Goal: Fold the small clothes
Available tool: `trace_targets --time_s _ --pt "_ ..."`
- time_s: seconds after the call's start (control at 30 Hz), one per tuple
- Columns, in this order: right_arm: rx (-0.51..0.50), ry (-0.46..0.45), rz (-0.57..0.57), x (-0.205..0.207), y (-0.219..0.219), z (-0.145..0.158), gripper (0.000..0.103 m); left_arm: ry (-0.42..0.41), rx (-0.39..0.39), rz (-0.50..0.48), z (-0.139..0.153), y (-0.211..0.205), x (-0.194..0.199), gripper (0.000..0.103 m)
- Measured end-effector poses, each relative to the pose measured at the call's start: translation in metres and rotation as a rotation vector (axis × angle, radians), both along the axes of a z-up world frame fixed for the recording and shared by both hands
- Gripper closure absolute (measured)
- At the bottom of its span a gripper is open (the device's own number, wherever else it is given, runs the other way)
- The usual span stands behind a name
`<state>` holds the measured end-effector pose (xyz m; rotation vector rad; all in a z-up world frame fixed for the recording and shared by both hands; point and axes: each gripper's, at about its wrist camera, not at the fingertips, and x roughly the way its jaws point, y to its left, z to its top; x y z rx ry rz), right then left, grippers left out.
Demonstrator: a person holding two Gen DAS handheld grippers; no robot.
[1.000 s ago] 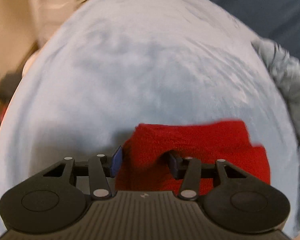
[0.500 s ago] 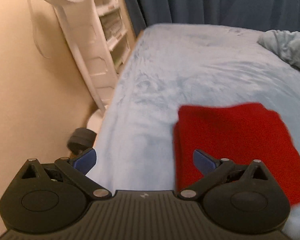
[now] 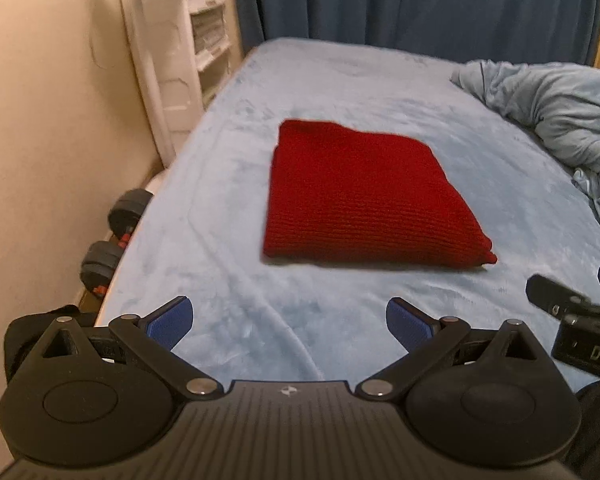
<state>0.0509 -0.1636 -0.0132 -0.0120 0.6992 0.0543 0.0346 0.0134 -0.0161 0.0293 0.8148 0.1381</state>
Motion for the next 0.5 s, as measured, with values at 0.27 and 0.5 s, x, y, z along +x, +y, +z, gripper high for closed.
trace_targets --time_s 0.27,0.5 --pt "-0.003 -0.022 0.028 -0.027 0.007 0.010 0.008 -0.047 0.028 -0.030 0.015 -0.010 -0.024 0.000" --pt "0.019 -0.022 0.032 -0.033 0.010 0.014 0.008 -0.033 0.010 -0.031 0.018 -0.010 -0.029 0.000"
